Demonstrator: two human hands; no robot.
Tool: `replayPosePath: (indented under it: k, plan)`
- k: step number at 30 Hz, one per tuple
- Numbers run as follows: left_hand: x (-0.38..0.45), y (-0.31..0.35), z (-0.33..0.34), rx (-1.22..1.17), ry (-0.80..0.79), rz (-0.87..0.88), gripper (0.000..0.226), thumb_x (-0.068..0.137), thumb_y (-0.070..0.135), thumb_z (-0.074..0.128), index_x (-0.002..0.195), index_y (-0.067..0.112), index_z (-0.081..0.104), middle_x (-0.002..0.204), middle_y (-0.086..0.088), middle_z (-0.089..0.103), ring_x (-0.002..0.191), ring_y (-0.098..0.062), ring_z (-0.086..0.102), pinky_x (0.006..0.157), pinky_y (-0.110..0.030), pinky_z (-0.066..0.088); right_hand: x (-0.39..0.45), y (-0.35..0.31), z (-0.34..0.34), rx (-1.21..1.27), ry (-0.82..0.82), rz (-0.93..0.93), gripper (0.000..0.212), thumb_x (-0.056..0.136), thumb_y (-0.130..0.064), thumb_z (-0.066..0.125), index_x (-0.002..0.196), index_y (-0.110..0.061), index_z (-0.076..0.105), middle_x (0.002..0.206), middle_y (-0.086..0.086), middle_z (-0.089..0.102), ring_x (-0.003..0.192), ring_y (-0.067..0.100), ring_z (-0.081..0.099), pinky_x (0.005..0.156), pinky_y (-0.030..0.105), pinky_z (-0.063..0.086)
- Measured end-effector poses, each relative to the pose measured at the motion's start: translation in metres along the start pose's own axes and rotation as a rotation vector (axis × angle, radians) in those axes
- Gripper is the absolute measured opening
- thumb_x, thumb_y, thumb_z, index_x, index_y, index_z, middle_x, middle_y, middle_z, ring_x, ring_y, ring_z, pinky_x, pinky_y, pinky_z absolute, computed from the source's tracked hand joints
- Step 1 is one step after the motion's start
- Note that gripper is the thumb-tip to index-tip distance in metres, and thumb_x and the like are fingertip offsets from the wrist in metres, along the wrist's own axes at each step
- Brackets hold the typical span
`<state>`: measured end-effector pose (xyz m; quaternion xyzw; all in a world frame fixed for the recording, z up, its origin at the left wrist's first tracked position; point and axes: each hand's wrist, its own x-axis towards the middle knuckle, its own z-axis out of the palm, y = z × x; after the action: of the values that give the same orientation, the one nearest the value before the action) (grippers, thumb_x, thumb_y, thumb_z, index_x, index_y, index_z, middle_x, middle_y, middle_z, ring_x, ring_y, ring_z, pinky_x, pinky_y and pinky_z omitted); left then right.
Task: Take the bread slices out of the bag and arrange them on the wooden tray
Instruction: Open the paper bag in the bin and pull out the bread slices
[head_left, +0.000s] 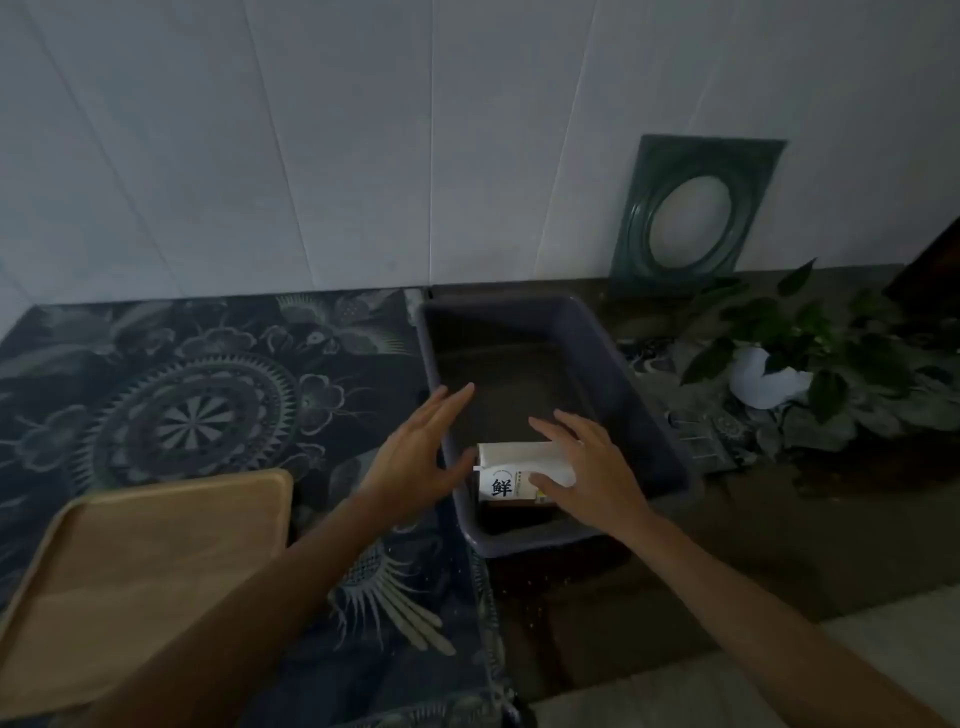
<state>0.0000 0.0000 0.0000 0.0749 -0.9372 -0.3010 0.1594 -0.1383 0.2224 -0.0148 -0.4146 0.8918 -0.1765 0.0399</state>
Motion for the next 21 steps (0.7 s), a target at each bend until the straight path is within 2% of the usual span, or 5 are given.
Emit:
replayPosePath:
  k: [5,10,14,16,21]
  plan:
    - [0.016,-0.025,0.027,-0.013,-0.146,0.002,0.07,0.088,0.042,0.067,0.151,0.026,0.041,0.153,0.002,0.05,0.149,-0.016,0.034,0.114,-0.045,0.043,0.008,0.018,0.014,0.1,0.045,0.008,0.058,0.089,-0.027,0.075,0.144,-0.034,0.056,0.15,-0.002,0.051,0.14,0.019,0.043,0.108,0.039,0.048]
    - [0.019,-0.032,0.05,-0.041,-0.205,0.051,0.067,0.083,0.038,0.075,0.145,0.025,0.052,0.147,0.005,0.057,0.139,-0.015,0.05,0.109,-0.04,0.049,0.016,0.031,0.021,0.122,0.11,-0.036,0.042,0.09,-0.024,0.076,0.131,-0.03,0.07,0.133,-0.005,0.064,0.124,0.015,0.057,0.093,0.035,0.059]
    - [0.022,-0.029,0.062,-0.057,-0.142,0.07,0.05,0.085,0.033,0.073,0.133,0.025,0.063,0.134,0.007,0.066,0.113,-0.014,0.068,0.089,-0.035,0.059,0.02,0.038,0.019,0.126,0.154,-0.101,0.036,0.087,-0.019,0.076,0.122,-0.026,0.076,0.124,-0.002,0.067,0.114,0.018,0.062,0.084,0.032,0.059]
    - [0.025,-0.027,0.066,-0.071,-0.104,0.064,0.04,0.087,0.032,0.067,0.127,0.026,0.067,0.128,0.01,0.069,0.101,-0.012,0.072,0.082,-0.031,0.06,0.022,0.043,0.016,0.125,0.182,-0.158,0.029,0.09,-0.023,0.069,0.117,-0.023,0.078,0.114,-0.002,0.07,0.104,0.018,0.065,0.079,0.029,0.059]
    - [0.03,-0.022,0.07,-0.176,-0.014,-0.01,0.027,0.091,0.033,0.062,0.11,0.023,0.077,0.104,0.007,0.078,0.087,0.001,0.07,0.075,-0.021,0.059,0.031,0.062,0.008,0.17,0.157,-0.208,0.025,0.091,-0.036,0.068,0.105,-0.02,0.083,0.093,-0.006,0.072,0.084,0.01,0.064,0.067,0.028,0.057]
